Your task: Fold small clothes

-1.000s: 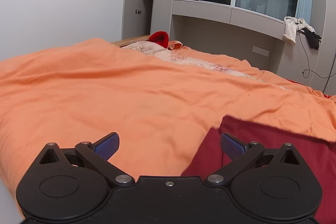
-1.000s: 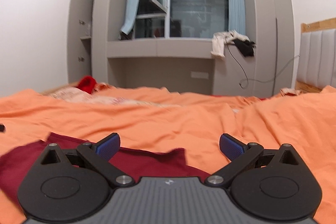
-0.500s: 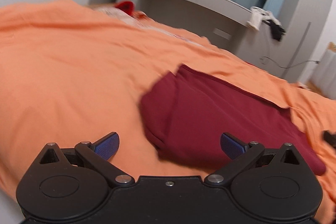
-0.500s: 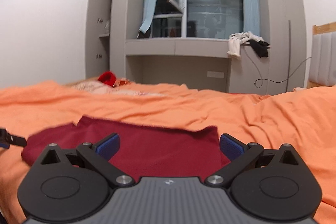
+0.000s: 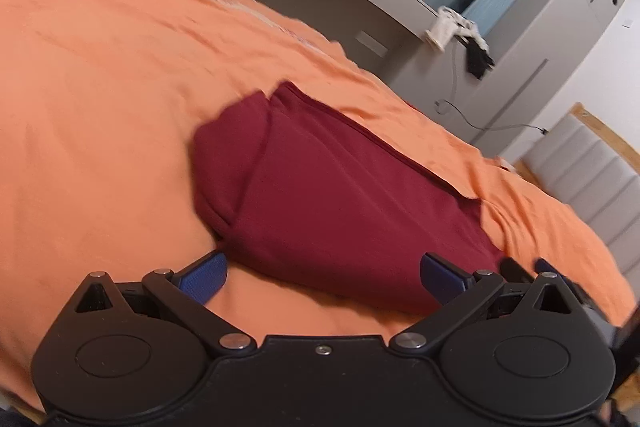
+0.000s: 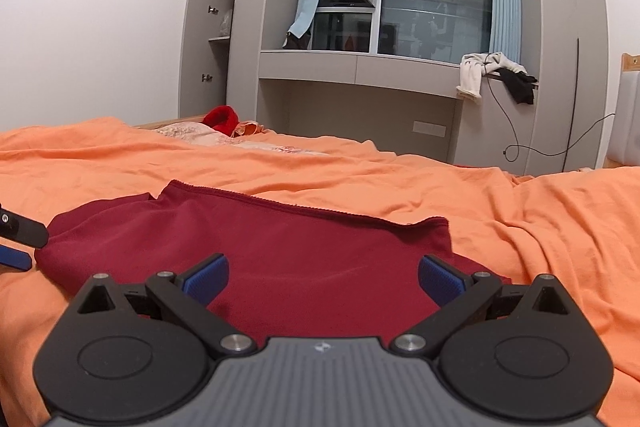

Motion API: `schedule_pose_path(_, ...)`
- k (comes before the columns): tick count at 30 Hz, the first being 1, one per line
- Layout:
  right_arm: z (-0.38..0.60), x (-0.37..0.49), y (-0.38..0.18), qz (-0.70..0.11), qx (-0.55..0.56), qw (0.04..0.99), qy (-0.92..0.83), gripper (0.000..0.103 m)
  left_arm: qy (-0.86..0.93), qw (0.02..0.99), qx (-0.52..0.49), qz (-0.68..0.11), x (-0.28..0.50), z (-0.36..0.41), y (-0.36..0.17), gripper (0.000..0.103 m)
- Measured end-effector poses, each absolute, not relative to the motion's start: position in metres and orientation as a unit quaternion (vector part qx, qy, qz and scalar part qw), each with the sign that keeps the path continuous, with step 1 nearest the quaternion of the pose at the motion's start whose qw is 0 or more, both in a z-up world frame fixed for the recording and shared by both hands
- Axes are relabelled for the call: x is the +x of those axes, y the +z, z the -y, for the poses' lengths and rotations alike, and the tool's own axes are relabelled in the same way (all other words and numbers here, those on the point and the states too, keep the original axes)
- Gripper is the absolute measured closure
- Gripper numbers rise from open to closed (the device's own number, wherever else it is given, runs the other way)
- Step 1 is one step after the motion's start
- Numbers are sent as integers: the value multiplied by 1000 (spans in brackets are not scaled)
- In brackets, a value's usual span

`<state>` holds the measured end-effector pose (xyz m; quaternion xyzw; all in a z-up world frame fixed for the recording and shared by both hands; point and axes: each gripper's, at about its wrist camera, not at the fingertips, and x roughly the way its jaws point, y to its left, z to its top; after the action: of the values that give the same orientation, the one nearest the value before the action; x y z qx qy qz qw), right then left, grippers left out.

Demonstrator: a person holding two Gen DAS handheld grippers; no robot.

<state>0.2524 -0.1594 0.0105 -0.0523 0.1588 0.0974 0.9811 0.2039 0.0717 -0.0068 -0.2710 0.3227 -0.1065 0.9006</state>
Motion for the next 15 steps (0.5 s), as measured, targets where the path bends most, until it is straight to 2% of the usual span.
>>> schedule_pose_path(15, 151, 265, -8, -182, -40, 975, 117, 0, -119, 889, -311, -314, 229, -52, -20, 1)
